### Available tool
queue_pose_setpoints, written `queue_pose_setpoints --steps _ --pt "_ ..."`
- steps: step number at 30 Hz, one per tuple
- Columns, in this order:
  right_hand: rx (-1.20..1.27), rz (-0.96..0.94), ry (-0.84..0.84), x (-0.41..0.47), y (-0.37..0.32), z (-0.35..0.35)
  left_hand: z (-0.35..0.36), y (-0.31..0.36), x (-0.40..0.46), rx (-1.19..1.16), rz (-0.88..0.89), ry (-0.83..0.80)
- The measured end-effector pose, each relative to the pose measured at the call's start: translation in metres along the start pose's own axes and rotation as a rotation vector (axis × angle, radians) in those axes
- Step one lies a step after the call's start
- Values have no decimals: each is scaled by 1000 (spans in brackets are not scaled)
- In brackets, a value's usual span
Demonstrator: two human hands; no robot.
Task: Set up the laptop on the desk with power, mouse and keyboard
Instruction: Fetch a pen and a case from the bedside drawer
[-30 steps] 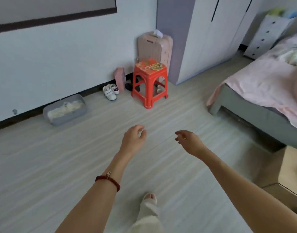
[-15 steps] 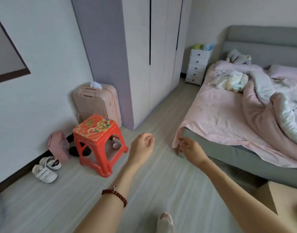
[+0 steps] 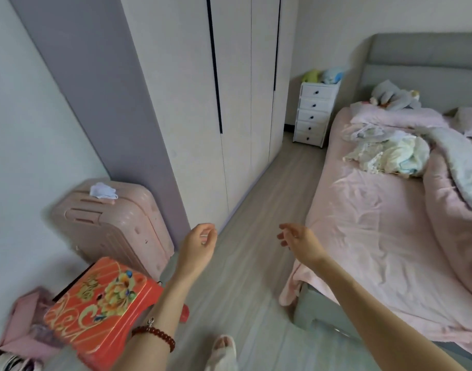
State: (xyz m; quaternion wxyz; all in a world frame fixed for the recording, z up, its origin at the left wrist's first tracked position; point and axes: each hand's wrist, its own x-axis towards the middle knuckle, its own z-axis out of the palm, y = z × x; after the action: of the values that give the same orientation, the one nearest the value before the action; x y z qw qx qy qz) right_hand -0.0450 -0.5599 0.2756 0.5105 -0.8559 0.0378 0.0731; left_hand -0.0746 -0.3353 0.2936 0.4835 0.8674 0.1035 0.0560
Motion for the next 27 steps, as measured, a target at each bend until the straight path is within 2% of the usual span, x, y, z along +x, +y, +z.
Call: queue_pose_setpoints --steps 4,9,13,19,27 --pt "16 25 21 153 -6 4 33 -3 156 -12 4 -9" --pt "61 101 71 314 -32 -28 76 40 342 -40 53 -97" --pt "96 158 176 420 -32 -88 151 99 470 -44 127 -249" --pt "102 212 345 592 12 -183 301 162 637 -25 237 -427" --pt "116 233 375 839 18 -316 445 275 860 -7 232 -457"
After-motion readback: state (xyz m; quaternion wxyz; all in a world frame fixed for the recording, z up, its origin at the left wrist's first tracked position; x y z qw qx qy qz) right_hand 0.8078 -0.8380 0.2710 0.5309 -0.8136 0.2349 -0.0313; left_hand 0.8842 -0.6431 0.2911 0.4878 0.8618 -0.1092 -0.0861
